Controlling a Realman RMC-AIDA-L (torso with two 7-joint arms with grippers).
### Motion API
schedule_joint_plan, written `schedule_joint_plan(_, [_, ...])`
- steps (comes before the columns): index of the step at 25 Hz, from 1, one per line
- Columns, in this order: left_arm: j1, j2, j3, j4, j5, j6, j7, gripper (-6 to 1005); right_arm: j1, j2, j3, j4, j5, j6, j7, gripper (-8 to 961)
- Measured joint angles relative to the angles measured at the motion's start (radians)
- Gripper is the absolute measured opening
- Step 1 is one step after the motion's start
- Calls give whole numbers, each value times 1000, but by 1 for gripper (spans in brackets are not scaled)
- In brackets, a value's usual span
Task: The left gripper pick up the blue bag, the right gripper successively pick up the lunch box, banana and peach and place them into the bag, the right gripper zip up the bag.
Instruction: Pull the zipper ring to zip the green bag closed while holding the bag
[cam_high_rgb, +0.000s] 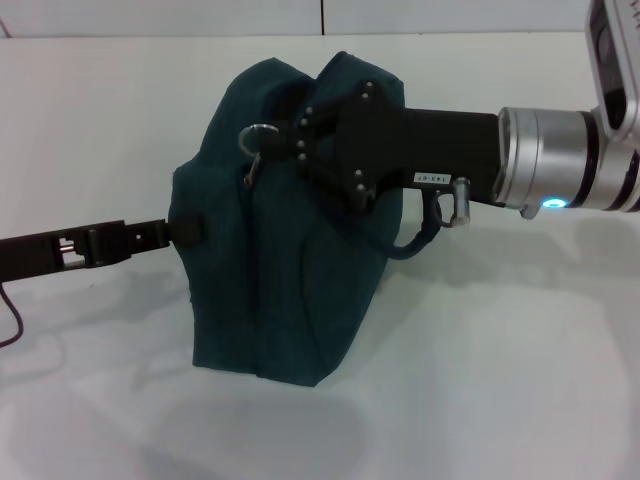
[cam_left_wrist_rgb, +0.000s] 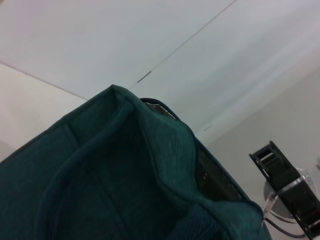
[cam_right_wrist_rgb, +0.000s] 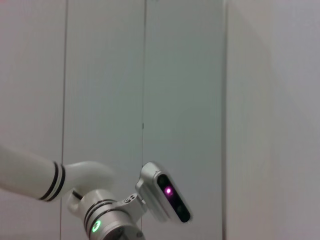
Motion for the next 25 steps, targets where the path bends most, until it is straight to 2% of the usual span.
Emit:
schedule_joint_plan(5, [-16,-8,0,0,0,23,3,67,-3,0,1,15,40,2,95,39])
schedule_joint_plan(10, [-25,-12,9,0,0,31,10,64,-4,0,-2,41,81,1,170,41])
schedule_joint_plan(25, [-39,-15,40,-21,0,43,23,60,-3,-2,9,92,134,-5,246,44])
